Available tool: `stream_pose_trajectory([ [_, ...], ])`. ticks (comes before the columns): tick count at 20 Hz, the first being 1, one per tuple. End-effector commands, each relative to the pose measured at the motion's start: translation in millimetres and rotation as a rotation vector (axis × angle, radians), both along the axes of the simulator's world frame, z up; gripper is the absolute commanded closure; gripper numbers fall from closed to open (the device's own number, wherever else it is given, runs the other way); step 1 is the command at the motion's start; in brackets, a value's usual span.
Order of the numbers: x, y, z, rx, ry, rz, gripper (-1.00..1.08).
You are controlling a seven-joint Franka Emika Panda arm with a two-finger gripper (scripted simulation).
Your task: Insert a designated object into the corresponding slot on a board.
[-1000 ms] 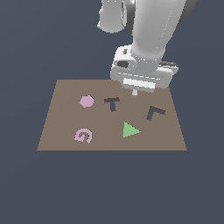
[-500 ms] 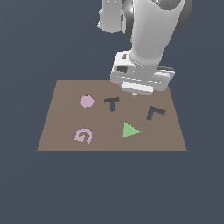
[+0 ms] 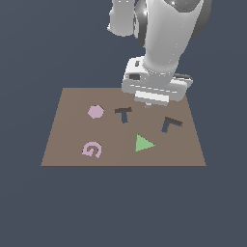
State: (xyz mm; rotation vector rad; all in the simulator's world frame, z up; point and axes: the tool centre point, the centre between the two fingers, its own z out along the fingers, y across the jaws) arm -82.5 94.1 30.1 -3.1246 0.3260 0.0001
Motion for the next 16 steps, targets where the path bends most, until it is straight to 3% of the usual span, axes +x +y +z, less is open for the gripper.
stream_pose_trajectory([
  [1, 0, 0, 0, 0.0, 0.0, 0.0, 1.08],
  [16, 10, -24, 2, 0.0, 0.0, 0.077, 1.08],
])
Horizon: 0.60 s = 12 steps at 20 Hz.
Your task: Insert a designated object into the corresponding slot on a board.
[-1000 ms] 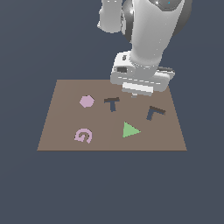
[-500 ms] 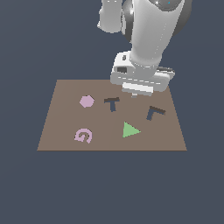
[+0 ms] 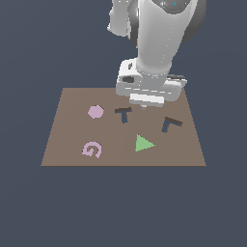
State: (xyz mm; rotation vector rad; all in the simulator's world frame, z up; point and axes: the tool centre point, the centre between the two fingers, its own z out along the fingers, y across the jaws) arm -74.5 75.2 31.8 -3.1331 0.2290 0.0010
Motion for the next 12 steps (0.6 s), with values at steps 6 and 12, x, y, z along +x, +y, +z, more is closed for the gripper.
stream_pose_trajectory([
  [6, 17, -32, 4, 0.0, 0.0, 0.103, 1.08],
  [12, 34, -56, 6, 0.0, 0.0, 0.188, 1.08],
])
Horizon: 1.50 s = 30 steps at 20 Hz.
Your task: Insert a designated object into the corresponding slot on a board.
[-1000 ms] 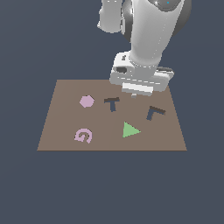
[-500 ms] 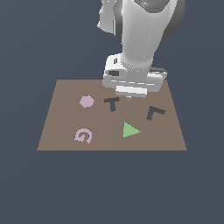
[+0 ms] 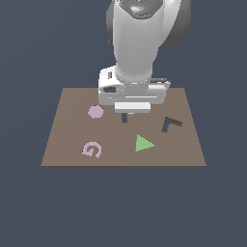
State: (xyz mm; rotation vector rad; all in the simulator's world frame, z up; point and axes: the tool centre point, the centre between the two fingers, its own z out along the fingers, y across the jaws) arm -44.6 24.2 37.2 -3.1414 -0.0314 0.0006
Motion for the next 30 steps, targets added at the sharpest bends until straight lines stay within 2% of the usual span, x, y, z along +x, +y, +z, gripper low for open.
stream_pose_trajectory([
  [1, 7, -8, 1, 0.0, 0.0, 0.033, 1.08],
  [9, 20, -22, 3, 0.0, 0.0, 0.087, 1.08],
  [20, 21, -22, -7, 0.0, 0.0, 0.092, 1.08],
  [21, 21, -22, -7, 0.0, 0.0, 0.092, -0.92],
  [30, 21, -22, -7, 0.0, 0.0, 0.092, -0.92],
])
